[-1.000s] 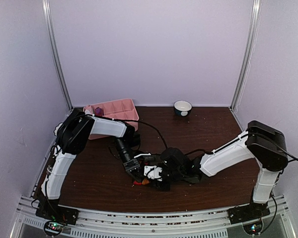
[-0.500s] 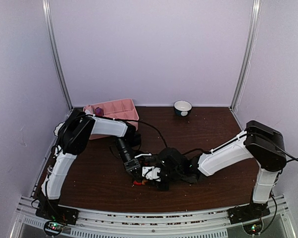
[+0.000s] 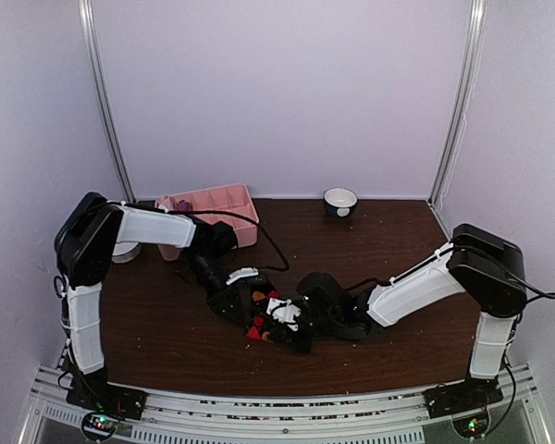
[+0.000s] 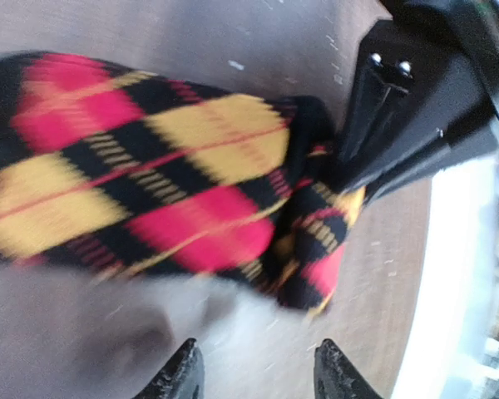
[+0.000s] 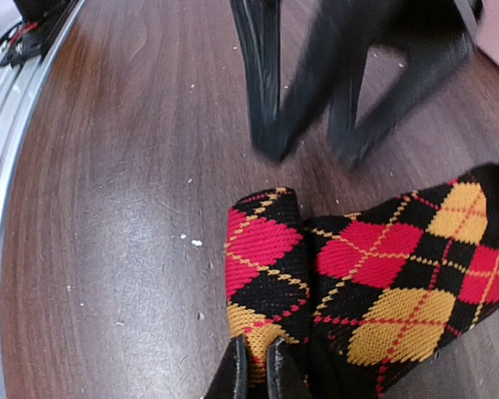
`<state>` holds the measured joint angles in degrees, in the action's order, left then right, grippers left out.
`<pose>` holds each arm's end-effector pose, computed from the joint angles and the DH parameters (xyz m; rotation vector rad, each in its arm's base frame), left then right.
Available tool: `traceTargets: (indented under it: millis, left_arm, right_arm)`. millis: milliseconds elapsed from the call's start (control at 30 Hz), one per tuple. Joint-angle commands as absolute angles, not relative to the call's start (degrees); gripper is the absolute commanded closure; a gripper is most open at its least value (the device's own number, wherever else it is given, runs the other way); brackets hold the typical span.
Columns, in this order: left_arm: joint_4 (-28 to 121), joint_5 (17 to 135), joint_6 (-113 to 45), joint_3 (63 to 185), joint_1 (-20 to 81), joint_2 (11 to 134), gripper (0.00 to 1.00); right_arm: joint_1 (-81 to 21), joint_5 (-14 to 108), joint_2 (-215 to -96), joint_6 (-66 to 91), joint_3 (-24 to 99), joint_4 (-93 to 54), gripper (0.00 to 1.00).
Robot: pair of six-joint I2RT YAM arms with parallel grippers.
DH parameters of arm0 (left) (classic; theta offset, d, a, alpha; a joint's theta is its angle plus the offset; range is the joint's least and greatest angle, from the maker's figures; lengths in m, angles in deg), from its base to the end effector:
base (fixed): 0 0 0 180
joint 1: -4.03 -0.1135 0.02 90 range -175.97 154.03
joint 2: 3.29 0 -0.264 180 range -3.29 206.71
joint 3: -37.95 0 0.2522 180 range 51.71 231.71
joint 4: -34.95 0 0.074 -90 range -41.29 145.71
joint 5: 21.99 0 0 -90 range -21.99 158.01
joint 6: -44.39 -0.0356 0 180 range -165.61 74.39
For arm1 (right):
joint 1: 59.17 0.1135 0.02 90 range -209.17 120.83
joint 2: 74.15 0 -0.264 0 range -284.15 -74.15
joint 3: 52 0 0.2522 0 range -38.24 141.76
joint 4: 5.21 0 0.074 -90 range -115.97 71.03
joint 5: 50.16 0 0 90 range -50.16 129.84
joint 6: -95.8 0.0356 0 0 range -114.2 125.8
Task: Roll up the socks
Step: Roll the sock at the center of the board.
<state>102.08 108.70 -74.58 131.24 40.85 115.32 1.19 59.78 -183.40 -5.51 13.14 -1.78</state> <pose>0.2823 -0.2404 0.1365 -1.5372 -2.4185 1.0559 0.1722 0.3273 0.1171 -1.5399 1.8063 0.8292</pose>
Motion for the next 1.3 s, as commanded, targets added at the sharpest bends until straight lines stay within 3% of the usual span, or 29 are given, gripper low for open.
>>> traceTargets:
  millis: [0, 300, 500, 867, 1267]
  left_arm:
    - [83.02, 103.28, -72.21, 122.86, 39.82, 105.11, 0.52]
    - [77.84, 109.17, -77.5, 113.93, 41.69, 95.78, 0.52]
    - [74.73, 99.85, -81.82, 109.15, 47.64, 93.7, 0.54]
    - [67.73, 86.4, -81.99, 109.23, 52.81, 95.51, 0.54]
    - [69.25, 85.96, -83.0, 111.79, 55.48, 98.49, 0.6]
  right_arm:
    - [0.09, 62.73, -184.47, 2.99, 8.82, -8.43, 1.0]
    - [-5.04, 71.96, -187.74, 14.8, 13.05, -14.06, 1.0]
    - [-7.79, 79.32, -191.85, 21.89, 18.86, -19.23, 1.0]
    - [-9.18, 85.56, -195.49, 35.19, 19.66, -12.99, 1.0]
    - [-9.48, 85.26, -195.53, 41.35, 20.02, -10.85, 1.0]
